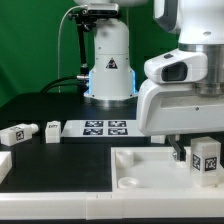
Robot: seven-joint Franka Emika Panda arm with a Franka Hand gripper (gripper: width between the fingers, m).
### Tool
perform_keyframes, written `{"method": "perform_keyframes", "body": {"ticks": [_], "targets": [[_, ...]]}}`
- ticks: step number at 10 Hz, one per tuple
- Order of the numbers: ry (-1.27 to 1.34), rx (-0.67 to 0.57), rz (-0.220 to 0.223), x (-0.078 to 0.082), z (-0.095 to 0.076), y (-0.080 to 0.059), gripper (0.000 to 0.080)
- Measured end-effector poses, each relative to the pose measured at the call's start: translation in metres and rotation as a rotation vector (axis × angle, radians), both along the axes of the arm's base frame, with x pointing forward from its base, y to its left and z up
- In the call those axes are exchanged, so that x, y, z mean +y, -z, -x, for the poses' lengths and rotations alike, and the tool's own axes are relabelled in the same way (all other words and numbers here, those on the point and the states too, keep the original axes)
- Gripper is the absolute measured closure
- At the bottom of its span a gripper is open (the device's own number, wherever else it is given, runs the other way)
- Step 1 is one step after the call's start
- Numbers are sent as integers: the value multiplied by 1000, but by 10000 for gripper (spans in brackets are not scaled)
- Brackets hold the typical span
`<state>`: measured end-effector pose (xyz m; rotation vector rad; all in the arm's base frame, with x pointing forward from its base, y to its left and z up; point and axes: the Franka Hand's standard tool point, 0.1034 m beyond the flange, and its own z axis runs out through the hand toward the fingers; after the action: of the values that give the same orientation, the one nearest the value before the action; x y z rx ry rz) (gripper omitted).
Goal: Assemble one leg
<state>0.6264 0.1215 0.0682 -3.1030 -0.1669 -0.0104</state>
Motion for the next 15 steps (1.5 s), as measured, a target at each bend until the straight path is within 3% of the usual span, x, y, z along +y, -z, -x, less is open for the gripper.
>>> {"method": "perform_keyframes", "body": {"ticks": [3,5,6,9,15], "targets": [[-147,-10,10,-1,-1,-3,150],[-147,-10,10,-1,-1,-3,420],[-146,-10,10,-1,-1,-3,509],[-101,-8,9,-2,-1,-3,509],[685,13,-10,-2,-1,-3,508]]}}
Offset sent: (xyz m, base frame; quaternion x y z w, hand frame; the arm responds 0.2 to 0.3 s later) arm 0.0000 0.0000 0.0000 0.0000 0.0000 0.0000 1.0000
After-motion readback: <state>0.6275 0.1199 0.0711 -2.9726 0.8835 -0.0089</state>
